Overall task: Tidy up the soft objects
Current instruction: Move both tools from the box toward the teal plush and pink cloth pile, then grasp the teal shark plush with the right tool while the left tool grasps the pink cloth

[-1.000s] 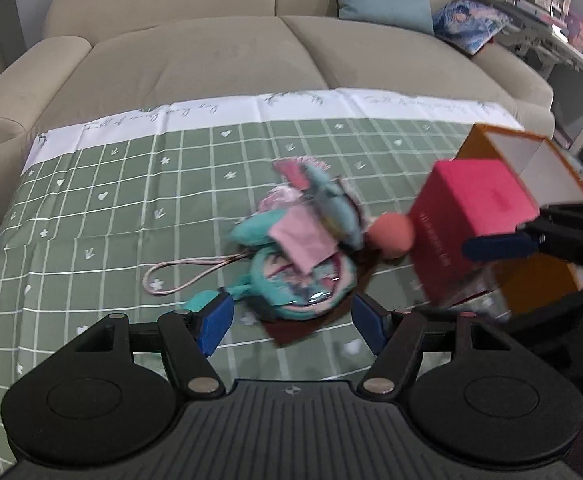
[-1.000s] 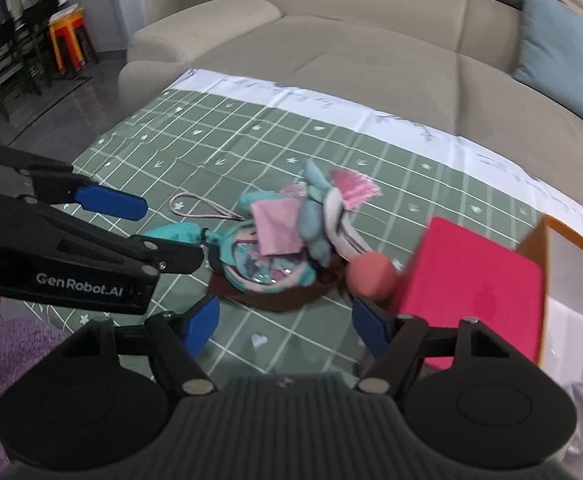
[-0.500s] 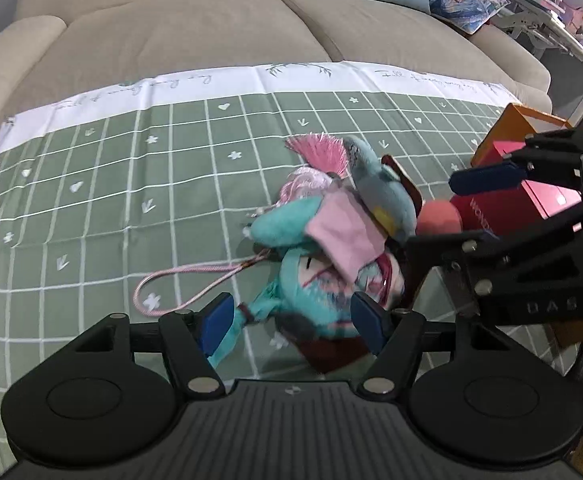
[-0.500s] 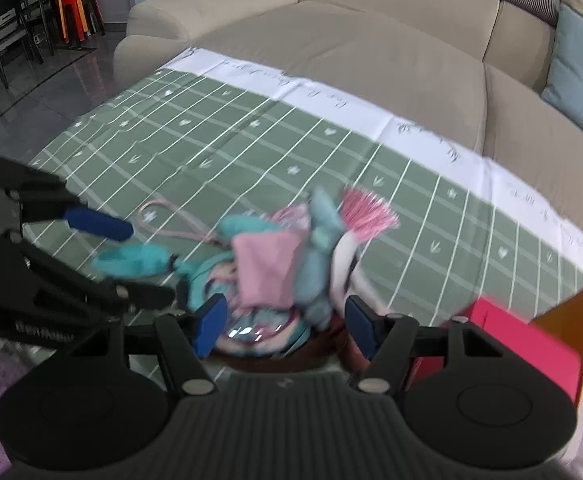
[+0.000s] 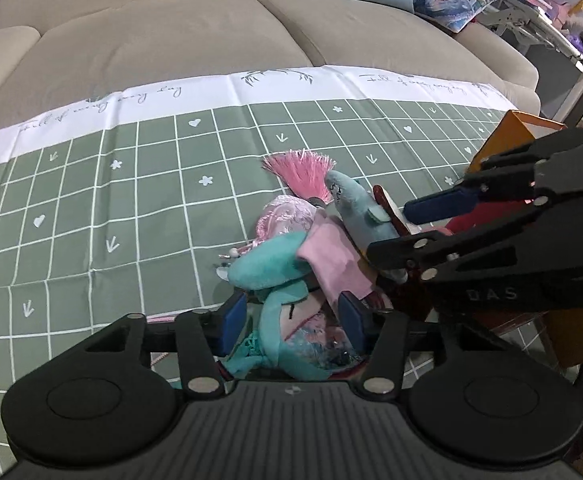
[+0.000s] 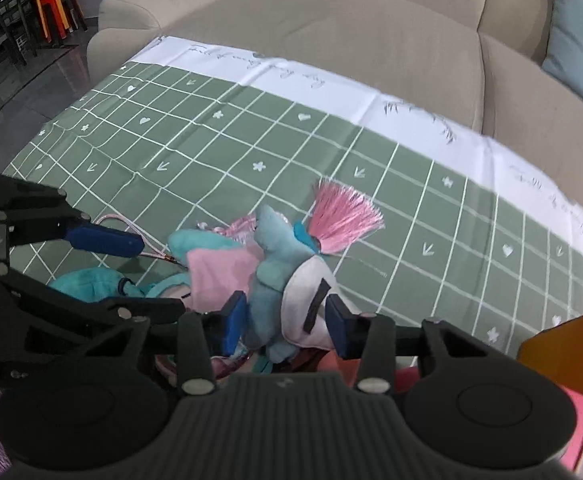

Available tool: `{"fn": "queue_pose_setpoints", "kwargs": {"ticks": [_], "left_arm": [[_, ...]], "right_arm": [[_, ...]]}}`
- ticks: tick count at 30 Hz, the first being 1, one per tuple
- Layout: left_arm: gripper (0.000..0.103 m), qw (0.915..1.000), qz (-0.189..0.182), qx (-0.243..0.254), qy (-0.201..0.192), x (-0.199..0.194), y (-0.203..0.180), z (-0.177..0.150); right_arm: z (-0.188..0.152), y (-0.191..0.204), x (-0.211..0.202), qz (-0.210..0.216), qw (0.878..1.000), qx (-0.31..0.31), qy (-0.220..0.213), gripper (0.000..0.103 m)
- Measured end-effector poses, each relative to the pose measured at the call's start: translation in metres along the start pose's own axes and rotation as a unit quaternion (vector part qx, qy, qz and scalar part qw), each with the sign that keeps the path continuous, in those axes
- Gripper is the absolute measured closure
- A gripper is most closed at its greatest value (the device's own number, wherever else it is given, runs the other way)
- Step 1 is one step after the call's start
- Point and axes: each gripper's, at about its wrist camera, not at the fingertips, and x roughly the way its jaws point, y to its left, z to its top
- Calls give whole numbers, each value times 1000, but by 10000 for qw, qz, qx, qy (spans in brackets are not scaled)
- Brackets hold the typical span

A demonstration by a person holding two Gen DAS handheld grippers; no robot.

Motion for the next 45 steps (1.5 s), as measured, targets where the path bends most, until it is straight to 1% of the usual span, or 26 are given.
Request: {"fn": "queue_pose_setpoints", "kwargs": {"ticks": [3,6,7,9,10,11,12,15,16,17,18,19,22,27,34,38,41,45], "left_arm": [[43,9997,-199,-100,-141,-5,0,-2],[44,9992,-290,-159,-219,-6,0,3],[44,9990,-324,-206,-223,-5,0,5],[45,9984,-446,-290,-208,-1,1,10],[46,9981,-475,-330,-202,2,0,12],[51,9981,-475,-342,-180,5,-1,13],[53,9983,-460,-326,-163,10,-2,15],[55,9988,-330,-341,-138,23,-5,14],[63,9988,-308,-357,-115,27,-6,13],[73,9990,-273,-347,-97,29,-7,12],[80,9993,-175,-303,-99,31,-9,11],[91,9996,-74,-250,-127,31,-10,10],[101,9996,83,-151,-213,28,-13,7],[102,9988,183,-2,-449,2,-18,6],[102,9963,345,-171,-764,-53,-20,7],[102,9946,662,-307,-735,-81,-20,1],[102,9928,859,-463,-694,-98,-20,-10],[102,9921,855,-601,-698,-113,-25,-30]], "right_arm": [[-1,-3,8,174,9996,135,174,69],[-3,0,4,124,9998,21,132,76],[-3,0,2,119,9999,4,117,80],[-3,-2,-3,137,9998,-44,124,83],[-3,-4,-5,118,9999,-32,104,83],[-2,-6,-7,111,9999,-15,94,84],[-1,-9,-10,112,9999,28,82,84],[-1,-16,-12,158,9997,174,78,84],[-1,-18,-12,202,9995,227,76,84],[-1,-18,-12,234,9994,258,77,84],[-2,-18,-11,238,9993,264,75,84],[-2,-18,-11,237,9994,262,67,84],[-3,-17,-10,273,9992,285,68,84],[-5,-15,-17,248,9994,242,-5,85],[0,-7,-54,408,9980,263,-394,85],[0,3,-81,543,9961,224,-662,85],[-5,10,-101,614,9946,215,-807,85],[-22,19,-124,788,9928,246,-866,85]]}}
